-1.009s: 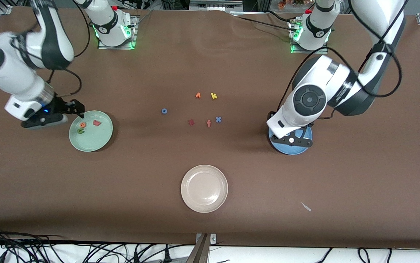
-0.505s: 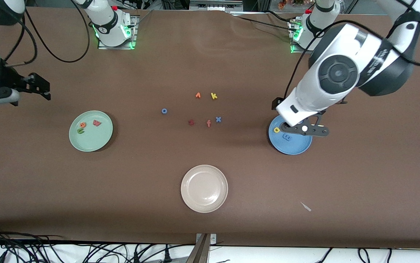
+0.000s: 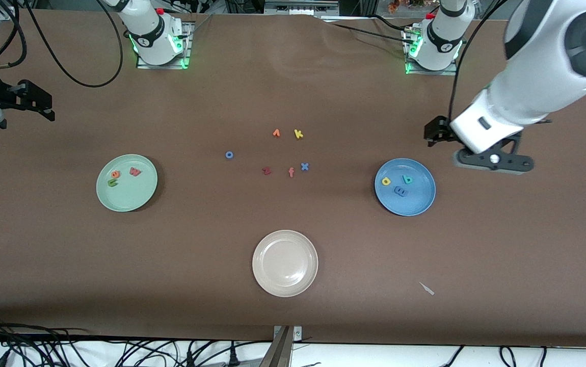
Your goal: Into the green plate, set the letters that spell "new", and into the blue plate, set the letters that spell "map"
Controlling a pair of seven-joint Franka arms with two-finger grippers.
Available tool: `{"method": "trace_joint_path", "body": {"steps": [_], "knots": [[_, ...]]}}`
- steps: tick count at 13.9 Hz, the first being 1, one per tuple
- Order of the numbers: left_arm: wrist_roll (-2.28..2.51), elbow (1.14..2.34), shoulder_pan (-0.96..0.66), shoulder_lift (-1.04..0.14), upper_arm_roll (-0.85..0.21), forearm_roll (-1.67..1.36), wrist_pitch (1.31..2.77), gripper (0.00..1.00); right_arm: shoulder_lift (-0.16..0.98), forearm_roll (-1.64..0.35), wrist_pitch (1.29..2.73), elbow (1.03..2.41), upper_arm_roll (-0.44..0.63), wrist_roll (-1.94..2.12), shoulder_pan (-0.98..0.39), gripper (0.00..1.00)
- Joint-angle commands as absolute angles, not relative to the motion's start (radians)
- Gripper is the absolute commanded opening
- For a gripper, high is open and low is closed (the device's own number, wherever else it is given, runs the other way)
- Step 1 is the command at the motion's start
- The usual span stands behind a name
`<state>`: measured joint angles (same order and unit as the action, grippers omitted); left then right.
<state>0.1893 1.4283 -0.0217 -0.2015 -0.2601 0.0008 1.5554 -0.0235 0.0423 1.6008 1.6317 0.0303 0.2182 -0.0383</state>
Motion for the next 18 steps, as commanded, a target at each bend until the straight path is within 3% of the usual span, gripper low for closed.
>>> {"method": "trace_joint_path", "body": {"steps": [1, 3, 6, 18], "knots": [[0.141, 1.636, -0.057, -0.039, -0.172, -0.029, 1.681, 1.00, -0.014, 0.026, 1.554, 1.603, 0.032, 0.222, -0.032, 1.00], [0.141, 1.704, -0.078, 0.038, -0.131, -0.028, 1.718, 1.00, -0.014, 0.023, 1.552, 1.605, 0.032, 0.222, -0.034, 1.00], [0.068, 1.717, -0.095, 0.049, -0.077, -0.041, 1.720, 1.00, -0.012, 0.020, 1.552, 1.605, 0.031, 0.225, -0.037, 1.00], [-0.009, 1.657, -0.018, -0.002, -0.109, -0.025, 1.654, 1.00, 0.011, -0.023, 1.552, 1.588, 0.028, 0.219, -0.041, 1.00]]}}
